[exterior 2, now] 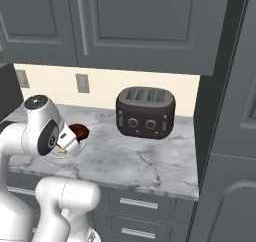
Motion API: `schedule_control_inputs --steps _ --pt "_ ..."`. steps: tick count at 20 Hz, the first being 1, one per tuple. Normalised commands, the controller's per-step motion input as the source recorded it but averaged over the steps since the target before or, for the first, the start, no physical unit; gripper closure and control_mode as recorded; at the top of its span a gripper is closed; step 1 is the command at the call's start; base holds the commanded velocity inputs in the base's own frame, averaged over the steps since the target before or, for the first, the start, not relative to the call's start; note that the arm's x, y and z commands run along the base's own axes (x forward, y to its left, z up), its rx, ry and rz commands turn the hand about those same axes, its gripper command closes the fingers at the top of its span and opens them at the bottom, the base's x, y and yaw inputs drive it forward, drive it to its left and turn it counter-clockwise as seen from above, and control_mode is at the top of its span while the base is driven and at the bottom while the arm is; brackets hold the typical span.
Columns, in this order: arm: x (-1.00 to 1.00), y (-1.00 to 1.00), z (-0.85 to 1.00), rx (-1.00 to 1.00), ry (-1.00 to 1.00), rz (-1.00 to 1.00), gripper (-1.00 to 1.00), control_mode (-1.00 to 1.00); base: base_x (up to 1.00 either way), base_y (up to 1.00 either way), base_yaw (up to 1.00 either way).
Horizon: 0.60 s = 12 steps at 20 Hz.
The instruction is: Place the steak on the counter behind the older steak on the same shelf of the fridge to maintain FIFO order. Close the fridge door when finished.
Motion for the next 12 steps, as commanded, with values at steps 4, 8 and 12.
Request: schedule_control_inputs --steps 4,8,12 --pt "-0.27 -0.13 0.22 0.00 0.00 0.00 1.00 -1.00 0.00 0.00 0.00" --pt "-0.22 -0.02 0.11 0.00 0.00 0.00 1.00 -1.00 0.00 0.00 0.00" --pt "-0.08 0.04 0.03 0.00 0.00 0.00 1.00 1.00 -0.28 0.26 0.00"
